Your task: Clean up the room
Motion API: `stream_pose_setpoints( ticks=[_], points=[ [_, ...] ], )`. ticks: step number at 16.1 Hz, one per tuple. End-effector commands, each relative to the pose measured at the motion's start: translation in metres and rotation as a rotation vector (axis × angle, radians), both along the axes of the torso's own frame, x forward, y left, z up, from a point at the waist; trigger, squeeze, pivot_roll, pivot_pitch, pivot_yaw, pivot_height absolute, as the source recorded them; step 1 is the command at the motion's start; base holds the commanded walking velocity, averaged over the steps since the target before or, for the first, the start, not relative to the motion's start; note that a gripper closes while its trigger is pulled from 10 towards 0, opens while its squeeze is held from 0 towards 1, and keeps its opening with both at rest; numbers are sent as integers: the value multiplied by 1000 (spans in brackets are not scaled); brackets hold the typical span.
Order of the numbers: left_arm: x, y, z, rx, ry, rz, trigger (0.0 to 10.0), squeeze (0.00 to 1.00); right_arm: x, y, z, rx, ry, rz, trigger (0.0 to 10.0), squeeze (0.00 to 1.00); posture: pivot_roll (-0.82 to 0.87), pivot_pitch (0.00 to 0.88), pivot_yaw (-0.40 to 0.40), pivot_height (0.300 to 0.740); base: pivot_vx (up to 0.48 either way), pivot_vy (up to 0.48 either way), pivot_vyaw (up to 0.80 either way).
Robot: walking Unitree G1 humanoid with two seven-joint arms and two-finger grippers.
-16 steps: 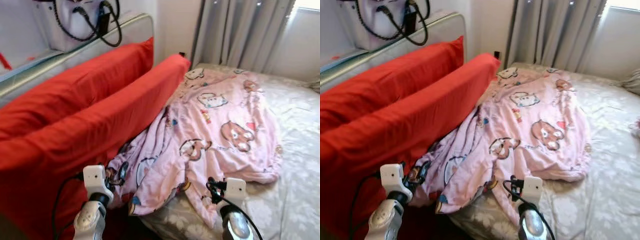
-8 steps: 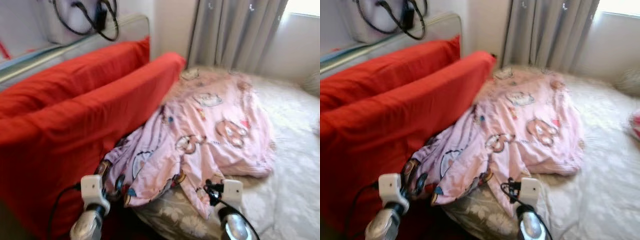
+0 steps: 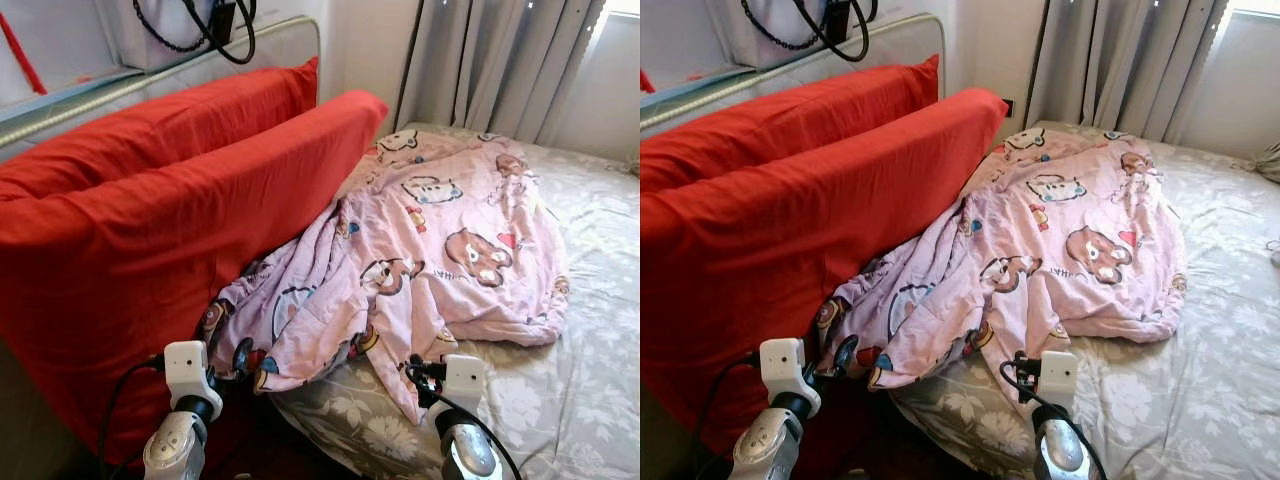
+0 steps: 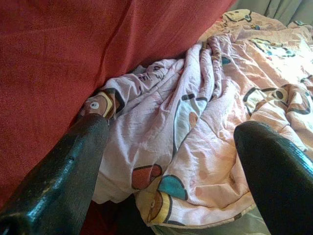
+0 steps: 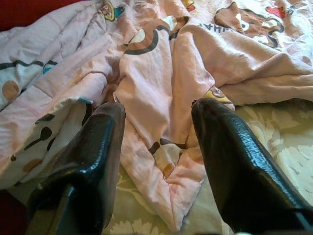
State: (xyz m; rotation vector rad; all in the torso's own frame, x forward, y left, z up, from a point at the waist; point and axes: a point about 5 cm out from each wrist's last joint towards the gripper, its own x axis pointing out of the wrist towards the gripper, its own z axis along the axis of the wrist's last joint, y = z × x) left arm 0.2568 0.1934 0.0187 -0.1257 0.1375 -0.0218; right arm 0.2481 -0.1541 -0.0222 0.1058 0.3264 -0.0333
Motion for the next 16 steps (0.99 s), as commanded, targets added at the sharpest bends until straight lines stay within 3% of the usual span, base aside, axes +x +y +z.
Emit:
stream_pose_setpoints(
  ticks=[1,5,10,16],
  points=[
    [1,2,0,-4,3,9,10000,0,2,-1,0,-15,14,8,10000,0,64,0,-21,656,0,0,0],
    [2,5,2,2,-2,18,10000,0,5,-1,5,-13,-25,7,10000,0,68,5,-21,646,0,0,0],
    [4,3,5,0,-12,10,10000,0,4,-2,1,-15,19,-1,10000,0,64,12,-18,641,0,0,0],
    [3,2,3,-1,-11,11,10000,0,3,0,3,-3,-13,5,10000,0,65,17,-17,627,0,0,0]
  ],
)
